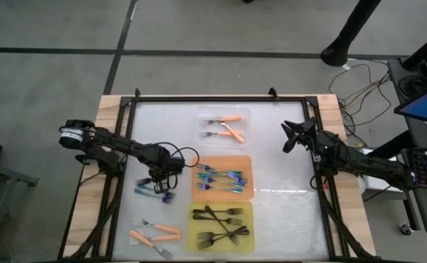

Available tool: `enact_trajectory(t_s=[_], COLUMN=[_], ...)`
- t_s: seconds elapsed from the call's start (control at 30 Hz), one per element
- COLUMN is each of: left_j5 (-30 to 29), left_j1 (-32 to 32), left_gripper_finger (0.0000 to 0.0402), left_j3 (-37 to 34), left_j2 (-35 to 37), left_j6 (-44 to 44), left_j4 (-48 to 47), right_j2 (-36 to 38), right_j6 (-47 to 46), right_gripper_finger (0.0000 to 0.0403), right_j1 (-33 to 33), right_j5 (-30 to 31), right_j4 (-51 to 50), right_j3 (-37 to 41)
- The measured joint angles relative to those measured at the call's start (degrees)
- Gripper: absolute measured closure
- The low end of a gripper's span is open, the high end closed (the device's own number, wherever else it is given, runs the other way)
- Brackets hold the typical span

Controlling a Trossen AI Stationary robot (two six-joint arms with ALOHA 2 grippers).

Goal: Sort silverware by color (type)
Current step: Put the black fork into the yellow bin

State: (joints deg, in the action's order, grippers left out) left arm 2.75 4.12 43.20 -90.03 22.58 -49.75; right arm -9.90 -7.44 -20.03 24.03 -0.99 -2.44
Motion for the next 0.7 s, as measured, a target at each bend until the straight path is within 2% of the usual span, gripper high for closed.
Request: enact_trajectory(t_s=[0.07, 0.23, 0.33, 0.53, 0.7], left_j5=[-0.5, -7.1, -7.5, -6.3, -6.3], left_j1=[0.0, -0.2, -0.1, 1.9, 6.9], left_gripper_finger=[0.0399, 0.0400, 0.0401, 0.0401, 0.0401], left_j3=[0.1, 2.6, 5.7, 18.2, 31.9], left_j2=[0.9, 4.3, 6.1, 8.5, 7.1], left_j6=[0.3, 1.3, 1.8, 2.0, 1.3], left_j4=[-0.1, -2.0, -4.6, -4.2, 2.8], right_j2=[0.0, 0.0, 0.0, 0.0, 0.0], right_j6=[0.0, 0.0, 0.0, 0.0, 0.0], right_gripper_finger=[0.0319, 0.0319, 0.0319, 0.0319, 0.0319], right_j1=[0.0, 0.0, 0.0, 0.0, 0.0], right_j5=[0.0, 0.0, 0.0, 0.0, 0.0], right_j4=[0.0, 0.0, 0.0, 0.0, 0.0], right_j3=[0.0, 0.0, 0.0, 0.0, 0.0])
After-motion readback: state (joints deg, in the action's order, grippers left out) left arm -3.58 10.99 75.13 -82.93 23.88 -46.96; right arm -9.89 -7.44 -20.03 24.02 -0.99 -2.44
